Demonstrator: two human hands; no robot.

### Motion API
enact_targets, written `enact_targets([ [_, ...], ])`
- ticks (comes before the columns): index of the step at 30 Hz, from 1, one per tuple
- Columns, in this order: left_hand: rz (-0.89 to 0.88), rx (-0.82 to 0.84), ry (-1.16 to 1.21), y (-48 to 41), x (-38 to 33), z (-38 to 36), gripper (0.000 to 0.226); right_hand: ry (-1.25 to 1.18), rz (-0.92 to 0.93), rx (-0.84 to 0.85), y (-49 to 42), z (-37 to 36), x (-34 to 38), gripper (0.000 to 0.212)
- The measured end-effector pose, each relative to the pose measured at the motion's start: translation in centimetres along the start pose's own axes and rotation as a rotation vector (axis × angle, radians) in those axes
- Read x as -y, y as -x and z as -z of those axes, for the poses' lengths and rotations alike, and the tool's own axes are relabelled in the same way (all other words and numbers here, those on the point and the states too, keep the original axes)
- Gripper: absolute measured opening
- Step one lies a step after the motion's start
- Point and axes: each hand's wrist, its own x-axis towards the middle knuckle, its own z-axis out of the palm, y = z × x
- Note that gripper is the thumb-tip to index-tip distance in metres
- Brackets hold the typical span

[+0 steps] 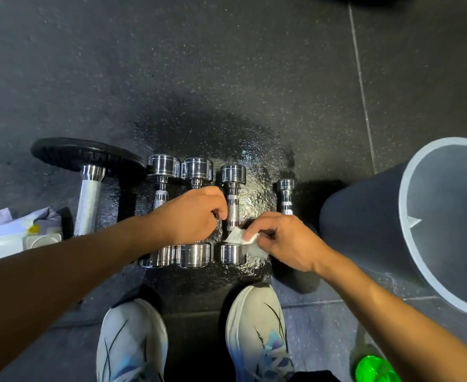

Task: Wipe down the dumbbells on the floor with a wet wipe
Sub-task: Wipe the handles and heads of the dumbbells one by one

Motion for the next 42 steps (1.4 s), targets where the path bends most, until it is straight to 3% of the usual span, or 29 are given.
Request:
enact_targets([
  [4,-0.024,-0.014,-0.076,0.0,-1.1,0.1,0.016,-0.079,-0.113,-0.572,1.8,0.3,-0.8,0.032],
  [6,-0.065,-0.037,-0.098,-0.1,-1.7,-0.1,0.011,0.01,-0.16,-0.722,2.6,0.0,-1.4,0.037],
  [9,-0.149,-0.075,-0.097,-0.7,-2.6,-0.3,0.01,0.182,-0.273,-0.67,3.6,-0.8,-3.0,0.037],
  [14,-0.192,-0.059,-0.141,-1.1,-2.9,-0.7,0.023,0.038,-0.402,-0.481,3.7,-1.8,-4.1,0.026],
  [17,-0.211,-0.05,-0.2,-1.3,-2.6,-1.2,0.018,0.124,-0.278,-0.527,3.8,-1.8,-3.6,0.023],
  [22,-0.32,0.027,-0.361,-1.4,-2.3,-2.7,0.039,0.159,-0.09,-0.523,3.0,-2.5,-3.1,0.027],
  [28,-0.439,0.024,-0.514,-1.3,-3.0,-4.2,0.042,0.2,0.022,-0.428,0.8,-2.6,-3.4,0.036],
  [33,-0.434,0.035,-0.549,-1.2,-2.7,-4.4,0.044,0.216,0.053,-0.453,-1.3,-1.1,-2.6,0.032],
  [38,-0.466,-0.001,-0.574,-0.9,-2.6,-4.2,0.041,0.129,0.001,-0.704,-2.9,0.9,-1.7,0.03],
  [42,-0.448,-0.019,-0.577,-1.0,-2.9,-4.5,0.042,0.121,0.013,-0.675,-4.9,1.8,-2.3,0.024],
])
